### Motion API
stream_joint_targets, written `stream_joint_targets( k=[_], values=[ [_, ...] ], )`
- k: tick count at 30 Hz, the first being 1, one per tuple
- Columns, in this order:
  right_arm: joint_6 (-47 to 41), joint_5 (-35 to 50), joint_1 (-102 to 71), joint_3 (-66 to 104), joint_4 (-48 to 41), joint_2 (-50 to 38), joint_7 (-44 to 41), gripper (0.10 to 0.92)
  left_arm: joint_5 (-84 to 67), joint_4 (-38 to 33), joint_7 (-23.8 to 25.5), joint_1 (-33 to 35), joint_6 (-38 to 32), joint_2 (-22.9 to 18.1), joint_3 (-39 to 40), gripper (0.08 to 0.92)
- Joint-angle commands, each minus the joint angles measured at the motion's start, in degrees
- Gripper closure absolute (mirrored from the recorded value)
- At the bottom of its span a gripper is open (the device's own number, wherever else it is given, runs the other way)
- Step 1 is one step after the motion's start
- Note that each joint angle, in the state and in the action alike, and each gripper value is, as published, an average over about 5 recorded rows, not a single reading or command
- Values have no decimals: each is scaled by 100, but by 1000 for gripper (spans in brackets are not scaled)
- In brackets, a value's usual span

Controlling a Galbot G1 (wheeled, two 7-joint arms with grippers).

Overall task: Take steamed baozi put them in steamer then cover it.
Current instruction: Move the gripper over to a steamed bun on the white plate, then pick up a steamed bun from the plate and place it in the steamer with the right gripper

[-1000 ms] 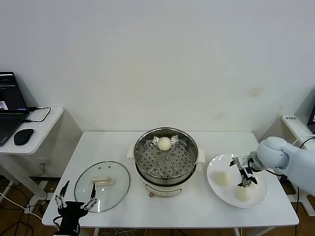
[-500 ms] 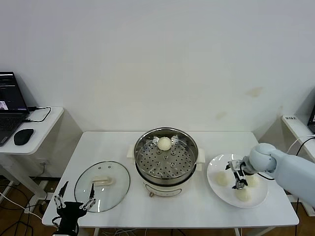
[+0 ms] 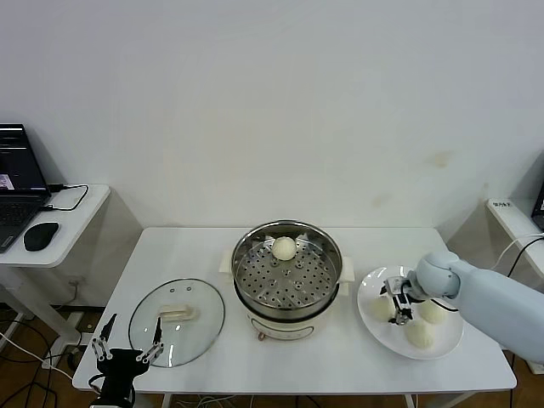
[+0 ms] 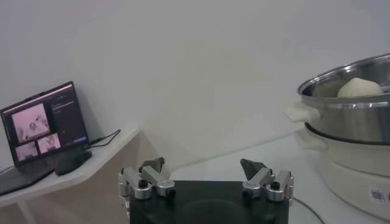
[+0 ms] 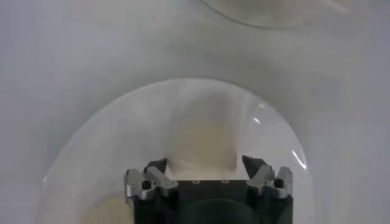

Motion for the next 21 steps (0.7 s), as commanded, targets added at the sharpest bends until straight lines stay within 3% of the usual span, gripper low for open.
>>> stream_joint_targets(
  k=[1,6,21],
  values=[
    [-4,3,-17,35,-62,70,-68,361,1,-23,-2,8,-3,-4,3,177],
    [-50,204,302,-43,203,-216,-258,404,1,-27,-2,5,-3,-3,5,177],
    [-423,1502,3355,-1199,1167,-1030,-782,398,-6,-65,3,-44,0,35,89,177]
  ],
)
